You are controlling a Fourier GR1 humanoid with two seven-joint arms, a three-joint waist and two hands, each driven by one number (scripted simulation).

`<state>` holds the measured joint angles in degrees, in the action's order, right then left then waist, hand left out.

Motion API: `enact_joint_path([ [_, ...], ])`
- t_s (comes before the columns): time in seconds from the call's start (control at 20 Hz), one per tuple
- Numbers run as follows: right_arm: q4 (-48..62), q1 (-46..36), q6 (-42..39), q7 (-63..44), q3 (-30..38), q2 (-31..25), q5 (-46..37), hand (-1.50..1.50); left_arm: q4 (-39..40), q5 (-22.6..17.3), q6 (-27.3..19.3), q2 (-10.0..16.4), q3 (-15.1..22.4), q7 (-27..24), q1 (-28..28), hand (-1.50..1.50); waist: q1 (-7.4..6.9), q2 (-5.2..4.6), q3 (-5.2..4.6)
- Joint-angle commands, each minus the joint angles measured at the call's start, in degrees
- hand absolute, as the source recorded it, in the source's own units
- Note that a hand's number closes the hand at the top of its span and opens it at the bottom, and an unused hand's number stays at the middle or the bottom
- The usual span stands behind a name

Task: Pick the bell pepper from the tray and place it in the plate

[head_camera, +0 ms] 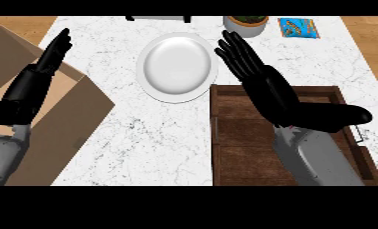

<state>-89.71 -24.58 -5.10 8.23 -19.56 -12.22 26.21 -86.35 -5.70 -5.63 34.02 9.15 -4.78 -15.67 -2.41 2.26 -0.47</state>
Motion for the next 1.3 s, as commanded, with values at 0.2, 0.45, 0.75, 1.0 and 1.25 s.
enact_joint_path([
  [0.2, 0.36, 7.84, 22.44, 4.59, 22.77, 2.07, 3.45, -1.50, 2.18, 1.71, -5.58, 0.67, -3.28, 1.34, 10.79, 0.00, 3.69, -1.50, 0.58],
  [0.45, 5.57, 13.68, 43.35, 9.20, 31.92, -1.78, -9.37, -1.50, 0.59, 0.22, -6.61, -0.80, -3.54, 3.97, 14.72, 0.00, 5.20, -1.98, 0.05],
  [0.75, -6.69, 19.35, 59.00, 18.43, 30.48, 11.83, -13.98, -1.50, 0.25, 1.42, -7.54, -2.43, -3.12, 2.19, 19.18, 0.00, 3.86, -1.42, 0.15],
  [1.0, -9.20, 26.13, 62.06, 11.87, 17.80, 11.70, -21.81, -1.50, -1.36, 1.24, -5.23, -1.46, -3.63, 2.17, 18.37, 0.00, 2.45, -1.94, 0.09],
  [1.25, -6.04, 34.80, 60.73, 0.86, 11.59, 6.61, -27.45, -1.50, -1.96, 2.77, -6.73, -2.87, -3.00, 3.59, 17.49, 0.00, 2.09, -2.41, -0.09],
])
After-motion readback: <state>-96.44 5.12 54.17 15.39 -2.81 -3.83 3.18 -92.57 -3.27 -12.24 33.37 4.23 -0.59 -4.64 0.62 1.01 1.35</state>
